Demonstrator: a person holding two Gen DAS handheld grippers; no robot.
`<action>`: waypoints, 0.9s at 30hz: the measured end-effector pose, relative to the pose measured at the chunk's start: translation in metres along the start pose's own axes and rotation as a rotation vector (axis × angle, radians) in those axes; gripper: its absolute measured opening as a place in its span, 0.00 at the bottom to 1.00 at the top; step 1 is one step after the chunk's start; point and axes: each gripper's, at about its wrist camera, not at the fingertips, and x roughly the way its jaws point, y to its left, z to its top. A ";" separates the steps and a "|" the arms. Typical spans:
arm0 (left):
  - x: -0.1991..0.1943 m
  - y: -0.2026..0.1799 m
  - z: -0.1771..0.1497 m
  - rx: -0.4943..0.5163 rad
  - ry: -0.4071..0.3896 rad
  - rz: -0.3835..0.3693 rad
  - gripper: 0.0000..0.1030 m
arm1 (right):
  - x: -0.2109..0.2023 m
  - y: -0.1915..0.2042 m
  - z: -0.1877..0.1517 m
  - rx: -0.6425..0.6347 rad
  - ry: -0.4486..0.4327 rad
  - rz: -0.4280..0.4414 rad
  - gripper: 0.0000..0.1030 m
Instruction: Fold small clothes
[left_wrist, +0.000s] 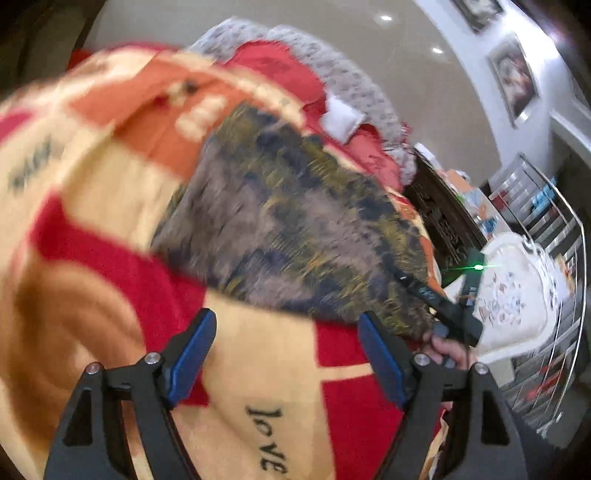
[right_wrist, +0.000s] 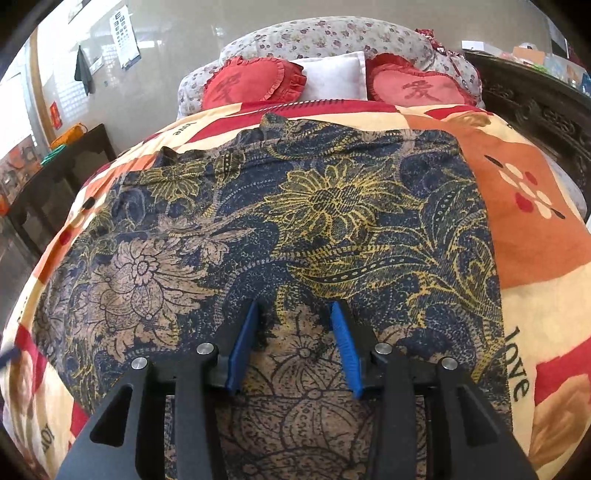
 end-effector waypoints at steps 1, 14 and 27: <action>0.006 0.005 -0.001 -0.033 0.007 -0.008 0.79 | 0.000 0.000 0.000 0.000 0.000 0.000 0.58; 0.026 0.039 0.046 -0.292 -0.110 -0.053 0.75 | 0.000 0.000 0.000 -0.003 0.001 -0.004 0.58; 0.039 0.032 0.056 -0.182 -0.102 -0.003 0.59 | 0.001 0.001 0.000 -0.007 0.002 -0.009 0.58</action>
